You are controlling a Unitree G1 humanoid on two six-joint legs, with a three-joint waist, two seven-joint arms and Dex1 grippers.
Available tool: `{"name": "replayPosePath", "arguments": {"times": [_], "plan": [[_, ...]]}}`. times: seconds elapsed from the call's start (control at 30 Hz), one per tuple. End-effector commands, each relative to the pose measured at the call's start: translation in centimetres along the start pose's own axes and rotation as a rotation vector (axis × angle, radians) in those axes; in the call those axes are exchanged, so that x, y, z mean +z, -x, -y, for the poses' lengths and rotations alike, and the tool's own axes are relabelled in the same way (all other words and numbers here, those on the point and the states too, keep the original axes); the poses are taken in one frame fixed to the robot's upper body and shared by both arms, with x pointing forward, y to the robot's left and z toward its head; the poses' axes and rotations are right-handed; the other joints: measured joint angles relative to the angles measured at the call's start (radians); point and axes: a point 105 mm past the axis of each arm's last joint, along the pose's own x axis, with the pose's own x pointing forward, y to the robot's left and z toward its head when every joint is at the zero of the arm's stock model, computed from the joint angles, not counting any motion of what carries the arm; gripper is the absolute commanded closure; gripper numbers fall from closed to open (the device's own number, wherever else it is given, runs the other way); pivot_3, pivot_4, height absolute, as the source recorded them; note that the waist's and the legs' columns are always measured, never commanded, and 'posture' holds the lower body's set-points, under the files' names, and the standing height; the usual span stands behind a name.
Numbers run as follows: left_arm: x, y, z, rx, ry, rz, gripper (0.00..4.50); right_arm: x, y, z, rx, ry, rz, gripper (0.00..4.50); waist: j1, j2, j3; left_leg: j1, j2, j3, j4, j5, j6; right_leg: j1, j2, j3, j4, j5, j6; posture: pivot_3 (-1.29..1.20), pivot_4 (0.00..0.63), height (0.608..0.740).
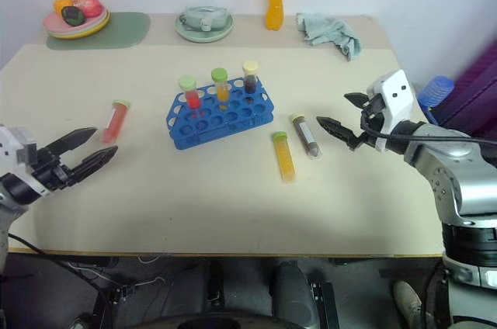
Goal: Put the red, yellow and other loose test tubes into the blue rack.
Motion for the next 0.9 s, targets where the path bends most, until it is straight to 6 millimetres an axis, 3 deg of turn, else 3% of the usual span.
{"name": "replayPosePath", "arguments": {"times": [0.03,0.3,0.57,0.9], "plan": [[1.4,-2.0,1.8,-0.106,-0.024,0.052,0.8,-0.5,-0.9,0.9,-0.036,-0.038,-0.119,0.0,0.0,0.0,0.0,0.0,0.0,0.0,0.0,0.0,0.0,0.0,0.0,0.0,0.0,0.0,0.0,0.0,0.15,0.74],[0.4,-5.3,4.8,-0.258,-0.064,0.038,0.8,-1.0,-4.6,0.7,-0.014,-0.125,-0.271,0.0,-0.004,0.0,0.0,-0.001,0.0,0.003,0.0,0.0,0.0,-0.001,0.0,0.0,0.0,0.0,0.0,0.0,0.15,0.74],[-1.3,-5.6,5.5,-0.275,-0.06,0.031,0.8,-0.7,-7.0,0.0,0.027,-0.171,-0.335,0.0,0.0,0.0,0.0,-0.002,0.0,0.004,0.0,0.0,0.0,-0.003,0.0,0.001,0.0,0.0,0.0,0.0,0.15,0.74],[-1.6,-6.0,6.4,-0.281,-0.049,0.043,0.8,-3.3,-9.0,-0.2,-0.003,-0.19,-0.455,0.0,-0.006,0.0,0.0,-0.003,0.0,0.004,0.001,0.0,0.0,-0.004,0.0,0.001,0.001,0.0,0.0,0.0,0.15,0.74]]}}
